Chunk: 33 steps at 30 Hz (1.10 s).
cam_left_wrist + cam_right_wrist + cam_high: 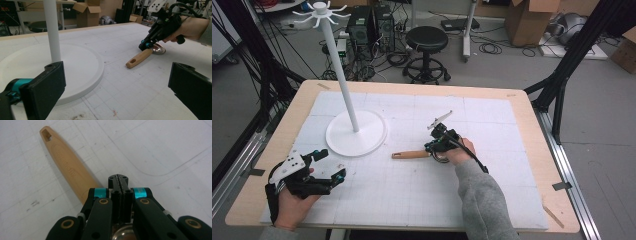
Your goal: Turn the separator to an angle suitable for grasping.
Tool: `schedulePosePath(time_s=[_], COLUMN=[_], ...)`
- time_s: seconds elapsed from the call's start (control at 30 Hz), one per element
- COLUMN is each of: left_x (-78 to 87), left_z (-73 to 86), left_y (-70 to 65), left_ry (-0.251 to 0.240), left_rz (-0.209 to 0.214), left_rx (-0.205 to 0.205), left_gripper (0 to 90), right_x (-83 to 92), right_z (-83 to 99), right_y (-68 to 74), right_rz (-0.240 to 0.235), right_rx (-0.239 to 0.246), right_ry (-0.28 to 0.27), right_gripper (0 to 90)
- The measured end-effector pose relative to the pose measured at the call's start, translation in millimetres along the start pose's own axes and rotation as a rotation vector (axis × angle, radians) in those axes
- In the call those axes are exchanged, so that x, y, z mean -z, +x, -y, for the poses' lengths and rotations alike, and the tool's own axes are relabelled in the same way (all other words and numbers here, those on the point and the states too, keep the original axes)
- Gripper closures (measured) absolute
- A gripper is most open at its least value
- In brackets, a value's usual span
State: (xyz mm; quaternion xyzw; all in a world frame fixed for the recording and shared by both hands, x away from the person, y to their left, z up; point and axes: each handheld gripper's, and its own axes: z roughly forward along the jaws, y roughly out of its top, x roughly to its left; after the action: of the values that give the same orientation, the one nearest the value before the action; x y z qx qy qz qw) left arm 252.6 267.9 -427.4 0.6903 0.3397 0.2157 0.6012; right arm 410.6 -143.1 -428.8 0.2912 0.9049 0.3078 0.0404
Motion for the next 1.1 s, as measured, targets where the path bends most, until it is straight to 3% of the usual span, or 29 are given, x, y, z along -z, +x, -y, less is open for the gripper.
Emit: schedulePosePath(time_s=[0.17,0.47,0.83,1.1], left_x=[-1.1,-3.4,-6.5,-10.0], left_z=[-0.4,-0.5,-0.7,-0.7], left_y=[-0.5,-0.7,-1.8,-2.7], left_ry=[-0.004,-0.002,0.004,0.006], left_rz=[0.003,0.004,0.011,0.014], left_rx=[0.0,0.001,-0.004,-0.004], left_gripper=[1.7,1.7,1.7,1.7], right_x=[2.7,7.8,17.9,26.0], right_z=[2.1,10.4,25.4,44.2], right_y=[3.7,8.8,24.7,34.6], right_rz=[0.012,-0.017,-0.035,-0.055], right_rx=[0.01,0.02,0.034,0.037], right_ry=[0.012,0.022,0.042,0.004], right_gripper=[90.0,90.0,90.0,90.0])
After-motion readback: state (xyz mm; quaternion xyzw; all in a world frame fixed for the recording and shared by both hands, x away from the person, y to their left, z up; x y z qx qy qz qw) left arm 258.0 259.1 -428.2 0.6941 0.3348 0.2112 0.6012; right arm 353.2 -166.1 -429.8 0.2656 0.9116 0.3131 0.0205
